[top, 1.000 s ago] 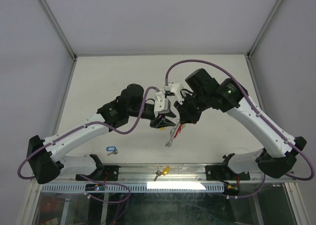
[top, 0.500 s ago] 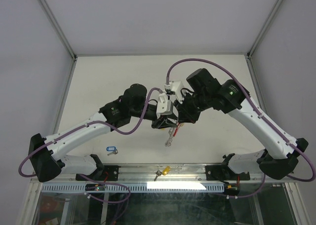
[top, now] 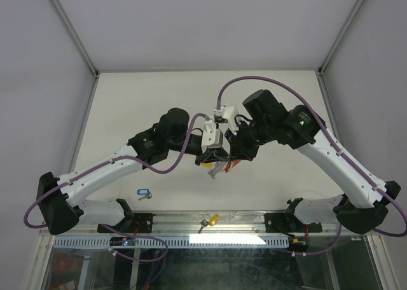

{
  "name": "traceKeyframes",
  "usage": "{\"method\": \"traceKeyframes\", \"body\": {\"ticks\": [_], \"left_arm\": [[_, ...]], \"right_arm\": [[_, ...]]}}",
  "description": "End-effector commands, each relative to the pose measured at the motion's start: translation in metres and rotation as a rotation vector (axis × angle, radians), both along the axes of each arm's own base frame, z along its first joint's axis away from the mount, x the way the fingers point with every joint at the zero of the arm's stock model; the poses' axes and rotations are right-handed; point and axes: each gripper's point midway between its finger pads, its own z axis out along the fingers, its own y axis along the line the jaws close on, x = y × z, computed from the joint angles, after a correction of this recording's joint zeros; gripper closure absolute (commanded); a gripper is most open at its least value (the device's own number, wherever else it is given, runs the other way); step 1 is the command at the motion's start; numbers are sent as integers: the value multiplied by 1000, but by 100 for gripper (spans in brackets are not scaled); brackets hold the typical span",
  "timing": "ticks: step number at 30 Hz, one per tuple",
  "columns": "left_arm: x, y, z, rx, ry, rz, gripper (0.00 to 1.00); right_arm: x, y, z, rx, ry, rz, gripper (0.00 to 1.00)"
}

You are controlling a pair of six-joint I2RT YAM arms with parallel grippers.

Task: Put the keys on the keyring

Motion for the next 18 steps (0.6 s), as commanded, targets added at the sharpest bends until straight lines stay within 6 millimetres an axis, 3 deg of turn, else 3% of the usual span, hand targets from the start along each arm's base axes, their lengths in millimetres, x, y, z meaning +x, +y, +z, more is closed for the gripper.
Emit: {"method": "traceKeyframes", "body": {"ticks": [1,4,7,18], "left_arm": [[-6,-4,27,-64,-61,-39,87],[-6,-4,28,-67,-65,-39,88],[-7,-3,29,-68,-67,-40,100],[2,-6,26,-56,-34,12,100]], "right_arm": [[-1,8,13,74,-31,10,100],[0,7,11,66,-31,8,100],[0,6,11,66,-34,8,100],[1,9,22,140,-89,11,100]]}}
